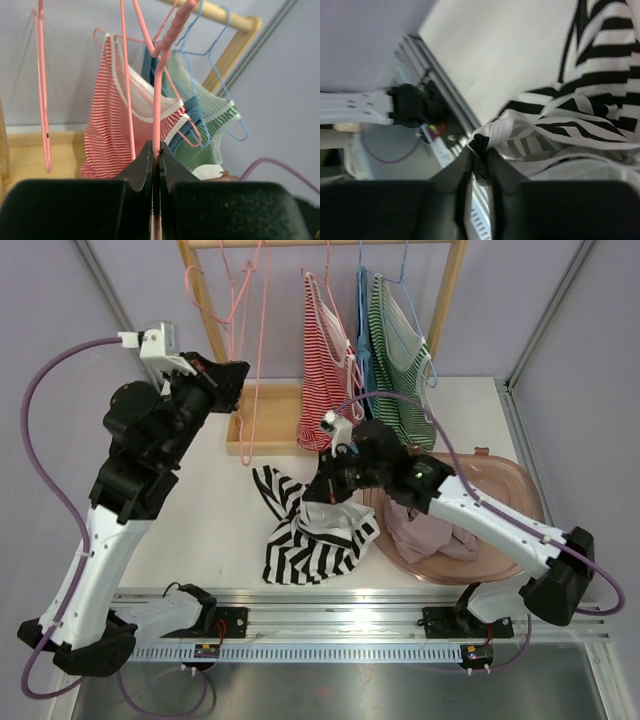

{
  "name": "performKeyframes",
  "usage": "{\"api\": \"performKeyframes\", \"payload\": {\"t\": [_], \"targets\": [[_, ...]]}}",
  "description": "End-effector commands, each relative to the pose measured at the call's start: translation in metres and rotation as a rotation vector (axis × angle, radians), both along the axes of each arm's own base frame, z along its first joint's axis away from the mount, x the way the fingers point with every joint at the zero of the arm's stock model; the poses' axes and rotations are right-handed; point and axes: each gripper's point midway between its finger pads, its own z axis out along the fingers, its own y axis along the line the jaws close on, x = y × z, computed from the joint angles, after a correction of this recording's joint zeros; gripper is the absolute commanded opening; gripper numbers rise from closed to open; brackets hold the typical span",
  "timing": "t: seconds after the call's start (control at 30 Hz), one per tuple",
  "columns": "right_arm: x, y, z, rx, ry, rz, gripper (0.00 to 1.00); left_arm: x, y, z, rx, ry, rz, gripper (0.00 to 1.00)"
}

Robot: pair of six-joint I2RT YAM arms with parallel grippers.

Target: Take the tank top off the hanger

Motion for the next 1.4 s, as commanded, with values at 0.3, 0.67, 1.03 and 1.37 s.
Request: {"api": "performKeyframes", "payload": {"t": [0.3, 0.67, 1.03, 1.37], "targets": [[0.016, -0.013, -0.04, -0.136, -0.069, -0.19, 0.99, 0.075, 0.001, -0.027, 0.136, 0.255, 0.091, 0.0], [0.006, -0.013, -0.071, -0.144, -0.015, -0.165, 1.0, 0.153, 0.013, 0.006, 0.107, 0.193, 0.064, 0.0], [-0.008, -0.019, -0.079, -0.126, 0.013, -0.132, 1.0, 0.216, 0.012, -0.021, 0.141, 0.168, 0.069, 0.0], [-0.012, -0.023, -0.104, -0.185, 0.03, -0.107, 0.99, 0.229, 0.015, -0.04, 0.139, 0.208, 0.096, 0.0]]}}
